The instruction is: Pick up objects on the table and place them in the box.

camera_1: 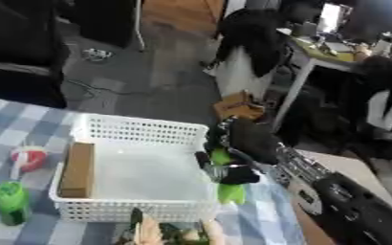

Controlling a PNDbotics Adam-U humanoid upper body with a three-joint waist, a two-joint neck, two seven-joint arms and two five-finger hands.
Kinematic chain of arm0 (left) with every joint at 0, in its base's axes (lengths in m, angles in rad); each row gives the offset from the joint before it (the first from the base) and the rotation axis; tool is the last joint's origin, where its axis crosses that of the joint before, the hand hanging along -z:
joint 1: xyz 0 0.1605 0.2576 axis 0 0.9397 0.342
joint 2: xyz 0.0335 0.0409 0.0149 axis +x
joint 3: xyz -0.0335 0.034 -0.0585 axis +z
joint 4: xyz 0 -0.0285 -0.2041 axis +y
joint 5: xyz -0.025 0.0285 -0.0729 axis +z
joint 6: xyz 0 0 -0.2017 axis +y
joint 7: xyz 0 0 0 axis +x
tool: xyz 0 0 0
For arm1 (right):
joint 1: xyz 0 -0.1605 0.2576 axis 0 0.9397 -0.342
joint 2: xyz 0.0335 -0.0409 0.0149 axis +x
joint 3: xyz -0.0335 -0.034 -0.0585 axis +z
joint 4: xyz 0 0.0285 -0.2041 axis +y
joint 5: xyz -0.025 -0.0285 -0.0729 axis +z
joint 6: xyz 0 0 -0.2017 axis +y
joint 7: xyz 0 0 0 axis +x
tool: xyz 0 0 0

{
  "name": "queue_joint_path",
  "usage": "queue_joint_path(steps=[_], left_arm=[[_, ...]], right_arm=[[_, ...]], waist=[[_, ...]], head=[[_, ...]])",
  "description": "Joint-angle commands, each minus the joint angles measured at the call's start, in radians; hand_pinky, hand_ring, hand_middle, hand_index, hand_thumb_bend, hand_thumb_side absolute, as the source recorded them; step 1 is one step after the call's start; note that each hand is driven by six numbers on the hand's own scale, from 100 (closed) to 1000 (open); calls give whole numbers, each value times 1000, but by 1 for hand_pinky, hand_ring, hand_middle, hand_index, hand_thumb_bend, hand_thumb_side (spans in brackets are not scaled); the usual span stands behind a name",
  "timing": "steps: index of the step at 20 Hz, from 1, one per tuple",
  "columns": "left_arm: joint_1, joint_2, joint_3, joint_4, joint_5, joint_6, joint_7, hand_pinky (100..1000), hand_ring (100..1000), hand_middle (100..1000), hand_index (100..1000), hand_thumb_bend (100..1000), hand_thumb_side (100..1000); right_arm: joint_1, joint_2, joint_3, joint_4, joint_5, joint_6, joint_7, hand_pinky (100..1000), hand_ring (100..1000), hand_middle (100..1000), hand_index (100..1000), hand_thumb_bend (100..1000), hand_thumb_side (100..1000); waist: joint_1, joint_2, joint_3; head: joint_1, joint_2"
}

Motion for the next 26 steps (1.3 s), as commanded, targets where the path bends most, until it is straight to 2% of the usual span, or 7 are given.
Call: queue_joint_path(steps=[1,9,13,21,26], left_arm=[[-6,-17,-1,-13,7,-7,-2,836,918,854,958,100,995],[10,-20,-3,-13,20,-14,-7,837,917,852,956,100,998],[10,-22,-6,-13,24,-18,-13,838,915,852,956,100,997],[20,-24,-10,-13,35,-20,-20,839,908,852,955,100,997],[23,-23,-12,-13,44,-21,-25,840,907,851,954,100,999]], right_arm=[[-1,-52,-21,-19,12,2,-17,100,100,100,333,100,784],[6,-56,-32,-19,29,15,-59,100,100,100,333,100,781],[-2,-65,-36,-19,7,21,-89,100,100,100,332,100,779],[-7,-79,-45,-9,-2,22,-124,100,100,100,334,100,777],[-15,-86,-48,-5,-12,29,-166,100,100,100,334,100,775]], waist=[[-7,2,-1],[-7,18,4],[-7,26,6],[-7,31,17],[-7,47,16]], head=[[-22,-27],[-25,-35],[-28,-27],[-46,-36],[-48,-39]])
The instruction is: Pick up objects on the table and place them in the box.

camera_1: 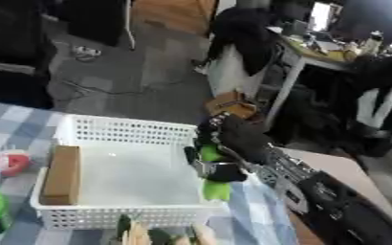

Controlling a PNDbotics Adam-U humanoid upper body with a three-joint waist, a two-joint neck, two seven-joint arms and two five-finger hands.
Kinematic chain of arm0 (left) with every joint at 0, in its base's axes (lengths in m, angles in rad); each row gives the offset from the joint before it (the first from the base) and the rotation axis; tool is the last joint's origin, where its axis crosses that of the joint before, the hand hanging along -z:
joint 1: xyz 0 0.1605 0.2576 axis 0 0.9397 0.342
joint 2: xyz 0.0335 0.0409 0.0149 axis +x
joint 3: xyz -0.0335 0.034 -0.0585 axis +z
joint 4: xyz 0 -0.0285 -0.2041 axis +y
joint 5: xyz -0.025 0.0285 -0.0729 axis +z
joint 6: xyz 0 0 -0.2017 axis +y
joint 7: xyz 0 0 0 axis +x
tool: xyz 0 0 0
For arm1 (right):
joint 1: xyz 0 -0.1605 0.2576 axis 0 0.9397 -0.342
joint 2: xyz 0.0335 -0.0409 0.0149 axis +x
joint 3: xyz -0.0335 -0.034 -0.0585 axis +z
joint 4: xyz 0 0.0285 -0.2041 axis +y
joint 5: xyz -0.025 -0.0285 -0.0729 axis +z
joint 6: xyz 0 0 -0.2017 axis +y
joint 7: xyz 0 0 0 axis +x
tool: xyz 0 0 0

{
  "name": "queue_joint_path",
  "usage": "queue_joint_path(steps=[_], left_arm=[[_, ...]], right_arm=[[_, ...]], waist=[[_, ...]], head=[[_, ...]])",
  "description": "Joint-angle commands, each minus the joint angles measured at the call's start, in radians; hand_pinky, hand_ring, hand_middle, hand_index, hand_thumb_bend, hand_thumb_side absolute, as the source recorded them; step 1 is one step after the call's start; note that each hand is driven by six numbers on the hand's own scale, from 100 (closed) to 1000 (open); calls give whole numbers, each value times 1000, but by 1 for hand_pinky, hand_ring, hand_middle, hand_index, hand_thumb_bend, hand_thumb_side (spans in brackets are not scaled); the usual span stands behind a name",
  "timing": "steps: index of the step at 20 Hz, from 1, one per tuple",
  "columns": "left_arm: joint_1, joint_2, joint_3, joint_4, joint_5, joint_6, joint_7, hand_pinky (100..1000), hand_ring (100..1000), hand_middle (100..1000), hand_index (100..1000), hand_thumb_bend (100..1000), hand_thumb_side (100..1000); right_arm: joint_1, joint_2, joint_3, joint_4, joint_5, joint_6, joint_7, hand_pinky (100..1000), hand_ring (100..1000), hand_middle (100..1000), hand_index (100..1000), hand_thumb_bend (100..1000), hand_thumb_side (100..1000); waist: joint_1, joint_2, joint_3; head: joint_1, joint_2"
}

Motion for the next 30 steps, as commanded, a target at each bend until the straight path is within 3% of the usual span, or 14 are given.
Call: queue_joint_path(steps=[1,9,18,30], left_arm=[[-7,-7,-7,-14,8,-2,-6,841,907,851,954,100,999],[-2,-8,-10,-14,23,-5,-12,843,905,849,951,100,1000],[-3,2,-18,-14,41,-7,-32,845,904,848,950,100,998],[5,3,-18,-14,44,-1,-40,842,905,849,951,100,996]], right_arm=[[-6,-55,-18,-1,-7,-5,-29,100,100,100,334,100,775],[3,-42,-19,6,26,-5,-52,100,100,100,334,100,773],[2,-49,-26,14,11,2,-121,100,100,100,333,100,768],[11,-54,-26,12,-15,1,-141,100,100,100,333,100,763]], waist=[[-7,2,-4],[-7,26,4],[-7,51,13],[-7,20,20]], head=[[-2,-14],[-1,-39],[-15,-34],[1,-36]])
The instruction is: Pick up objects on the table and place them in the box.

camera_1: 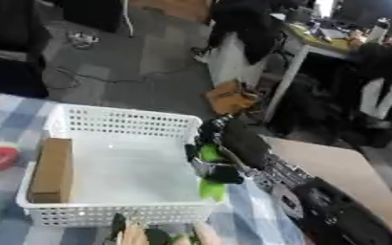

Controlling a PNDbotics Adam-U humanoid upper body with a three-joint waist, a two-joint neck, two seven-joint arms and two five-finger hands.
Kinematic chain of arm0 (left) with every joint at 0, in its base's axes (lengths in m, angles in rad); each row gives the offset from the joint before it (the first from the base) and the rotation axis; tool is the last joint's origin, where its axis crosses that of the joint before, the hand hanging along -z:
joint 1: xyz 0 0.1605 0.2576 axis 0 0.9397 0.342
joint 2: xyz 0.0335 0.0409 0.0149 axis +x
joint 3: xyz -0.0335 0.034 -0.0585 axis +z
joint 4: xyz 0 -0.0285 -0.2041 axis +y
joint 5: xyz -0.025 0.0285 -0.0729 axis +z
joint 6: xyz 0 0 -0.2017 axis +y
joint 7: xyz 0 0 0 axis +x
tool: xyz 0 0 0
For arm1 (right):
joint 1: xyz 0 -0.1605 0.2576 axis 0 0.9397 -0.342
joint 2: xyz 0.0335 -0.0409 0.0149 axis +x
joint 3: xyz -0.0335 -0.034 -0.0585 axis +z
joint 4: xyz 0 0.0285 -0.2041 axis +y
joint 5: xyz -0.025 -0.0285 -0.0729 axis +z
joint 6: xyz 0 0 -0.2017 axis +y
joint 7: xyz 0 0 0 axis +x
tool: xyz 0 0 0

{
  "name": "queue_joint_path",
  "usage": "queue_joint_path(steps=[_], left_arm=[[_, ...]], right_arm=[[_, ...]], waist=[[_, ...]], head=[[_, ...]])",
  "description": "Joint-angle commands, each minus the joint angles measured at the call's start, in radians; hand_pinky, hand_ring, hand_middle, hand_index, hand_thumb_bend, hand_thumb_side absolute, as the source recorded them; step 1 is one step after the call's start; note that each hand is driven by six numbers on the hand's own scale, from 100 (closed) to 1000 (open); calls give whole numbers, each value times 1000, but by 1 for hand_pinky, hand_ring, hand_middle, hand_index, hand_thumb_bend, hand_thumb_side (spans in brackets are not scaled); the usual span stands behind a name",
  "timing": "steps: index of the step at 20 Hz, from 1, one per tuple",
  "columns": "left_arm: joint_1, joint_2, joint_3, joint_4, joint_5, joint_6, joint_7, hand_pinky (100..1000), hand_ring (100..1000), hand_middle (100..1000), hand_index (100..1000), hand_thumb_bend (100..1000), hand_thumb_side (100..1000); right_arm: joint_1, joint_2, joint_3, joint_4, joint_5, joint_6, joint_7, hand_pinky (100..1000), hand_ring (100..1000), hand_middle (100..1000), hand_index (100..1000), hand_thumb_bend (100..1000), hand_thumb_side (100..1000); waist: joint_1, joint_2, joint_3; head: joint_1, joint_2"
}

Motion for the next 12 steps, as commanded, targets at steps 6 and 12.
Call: queue_joint_path(steps=[6,12], left_arm=[[-1,1,-6,-14,5,1,-7,842,905,849,950,100,997],[0,-1,-7,-14,10,-2,-10,843,905,849,950,100,998]], right_arm=[[-3,-50,-13,-15,-10,-28,-49,100,100,100,334,100,763],[-5,-42,-18,-15,-7,-24,-74,100,100,100,334,100,763]], waist=[[-7,-38,-10],[-7,-27,-16]], head=[[9,-9],[3,-7]])
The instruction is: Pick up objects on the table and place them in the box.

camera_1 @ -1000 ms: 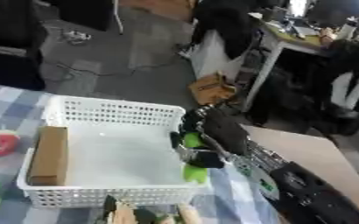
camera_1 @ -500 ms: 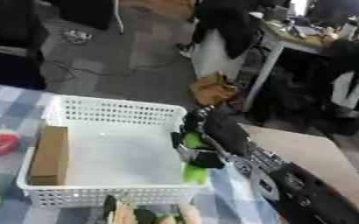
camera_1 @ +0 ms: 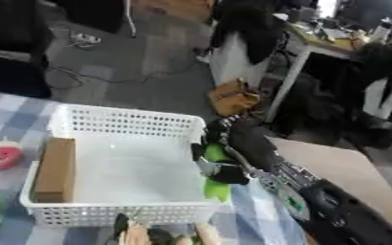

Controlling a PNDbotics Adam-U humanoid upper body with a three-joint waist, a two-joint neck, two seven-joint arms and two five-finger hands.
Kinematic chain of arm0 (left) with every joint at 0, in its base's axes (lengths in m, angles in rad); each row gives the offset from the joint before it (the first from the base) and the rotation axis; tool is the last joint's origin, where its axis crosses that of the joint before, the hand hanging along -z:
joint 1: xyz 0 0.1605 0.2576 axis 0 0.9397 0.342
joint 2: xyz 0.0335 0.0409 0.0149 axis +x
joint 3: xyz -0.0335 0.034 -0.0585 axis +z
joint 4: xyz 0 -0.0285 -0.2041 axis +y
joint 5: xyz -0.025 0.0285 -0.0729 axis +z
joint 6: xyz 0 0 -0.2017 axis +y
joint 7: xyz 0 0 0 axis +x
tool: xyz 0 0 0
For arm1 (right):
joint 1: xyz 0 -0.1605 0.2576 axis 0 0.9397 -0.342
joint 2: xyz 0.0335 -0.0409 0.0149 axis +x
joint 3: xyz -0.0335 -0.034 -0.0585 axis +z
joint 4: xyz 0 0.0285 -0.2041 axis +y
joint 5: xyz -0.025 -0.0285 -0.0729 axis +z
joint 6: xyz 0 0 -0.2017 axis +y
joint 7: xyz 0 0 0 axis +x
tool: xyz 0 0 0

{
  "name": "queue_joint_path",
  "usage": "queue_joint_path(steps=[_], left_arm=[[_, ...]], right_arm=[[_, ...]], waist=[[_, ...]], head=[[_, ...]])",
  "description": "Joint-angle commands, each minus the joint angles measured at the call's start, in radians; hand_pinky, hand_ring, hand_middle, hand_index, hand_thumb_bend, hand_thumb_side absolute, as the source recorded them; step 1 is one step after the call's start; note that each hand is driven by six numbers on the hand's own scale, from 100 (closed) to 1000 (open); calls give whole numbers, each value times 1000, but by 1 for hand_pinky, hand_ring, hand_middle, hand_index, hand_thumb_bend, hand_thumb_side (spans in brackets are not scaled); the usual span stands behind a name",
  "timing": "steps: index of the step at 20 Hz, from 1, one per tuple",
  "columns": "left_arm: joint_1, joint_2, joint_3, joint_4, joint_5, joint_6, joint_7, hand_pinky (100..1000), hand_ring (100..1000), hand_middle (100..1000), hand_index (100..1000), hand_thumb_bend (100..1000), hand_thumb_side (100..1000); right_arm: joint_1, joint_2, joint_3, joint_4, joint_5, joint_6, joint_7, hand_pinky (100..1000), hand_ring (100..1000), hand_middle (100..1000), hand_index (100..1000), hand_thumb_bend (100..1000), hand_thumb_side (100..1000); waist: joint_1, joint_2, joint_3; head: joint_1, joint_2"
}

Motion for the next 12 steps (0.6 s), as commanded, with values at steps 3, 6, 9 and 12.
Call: queue_joint_path(steps=[3,6,9,12], left_arm=[[-7,-1,-8,-14,8,-2,-6,844,904,848,950,100,1000],[-6,-1,-8,-14,10,-3,-8,844,904,848,951,100,999],[-5,-2,-10,-14,12,-1,-12,844,905,849,951,100,999],[-5,-4,-13,-14,14,0,-17,844,905,849,951,100,998]], right_arm=[[-8,-35,-22,-24,-21,-27,-121,100,100,100,340,100,778],[-4,-33,-21,-32,-33,-26,-188,100,100,100,347,100,792],[1,-32,-18,-33,-31,-33,-233,100,100,100,357,100,790],[5,-31,-9,-38,-51,-57,-253,100,162,228,420,100,779]], waist=[[-7,-22,-7],[-7,-19,-9],[-7,-20,-11],[-7,-23,-11]], head=[[-9,-10],[-6,-6],[-6,1],[-6,-2]])
